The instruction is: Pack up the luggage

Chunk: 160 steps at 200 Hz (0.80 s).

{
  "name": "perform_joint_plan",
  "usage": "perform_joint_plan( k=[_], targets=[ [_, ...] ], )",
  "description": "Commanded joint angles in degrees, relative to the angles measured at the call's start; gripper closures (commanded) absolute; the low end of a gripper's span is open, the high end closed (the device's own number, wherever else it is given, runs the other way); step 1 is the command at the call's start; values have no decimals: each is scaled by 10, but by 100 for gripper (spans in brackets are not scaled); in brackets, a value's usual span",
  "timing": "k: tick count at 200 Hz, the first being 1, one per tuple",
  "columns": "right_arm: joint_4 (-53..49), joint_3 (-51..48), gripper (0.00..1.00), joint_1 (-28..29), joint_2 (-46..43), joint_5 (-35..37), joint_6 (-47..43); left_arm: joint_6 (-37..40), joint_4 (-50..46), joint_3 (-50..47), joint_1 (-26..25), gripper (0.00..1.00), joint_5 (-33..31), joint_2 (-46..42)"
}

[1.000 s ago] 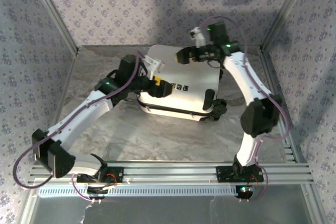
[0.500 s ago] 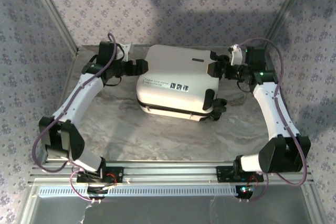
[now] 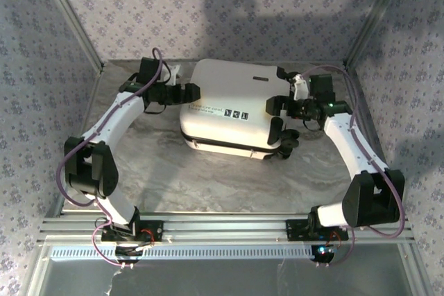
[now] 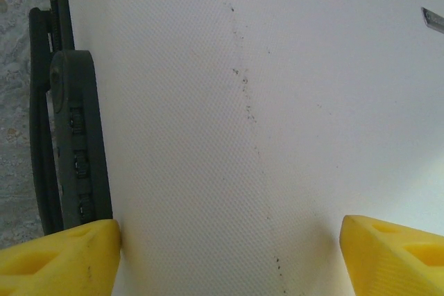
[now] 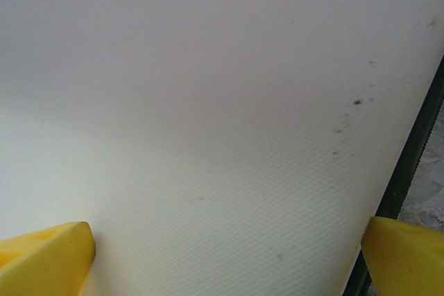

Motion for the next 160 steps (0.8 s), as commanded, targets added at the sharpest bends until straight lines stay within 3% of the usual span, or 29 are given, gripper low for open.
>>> perform_joint_plan(
  k=[1, 43, 82, 160],
  targets=[
    [30, 49, 1, 96, 64, -43, -11, -6, 34, -33, -11, 19, 77, -32],
    [53, 131, 2, 193, 159, -80, -5, -4, 28, -95, -7, 19, 58, -97],
    [61, 191, 3, 249, 202, -93, -1, -12, 20, -150, -3, 18, 23, -181],
    [56, 246, 6, 234, 158, -109, -13, -3, -9, -105, -1, 16, -14, -250]
  ],
)
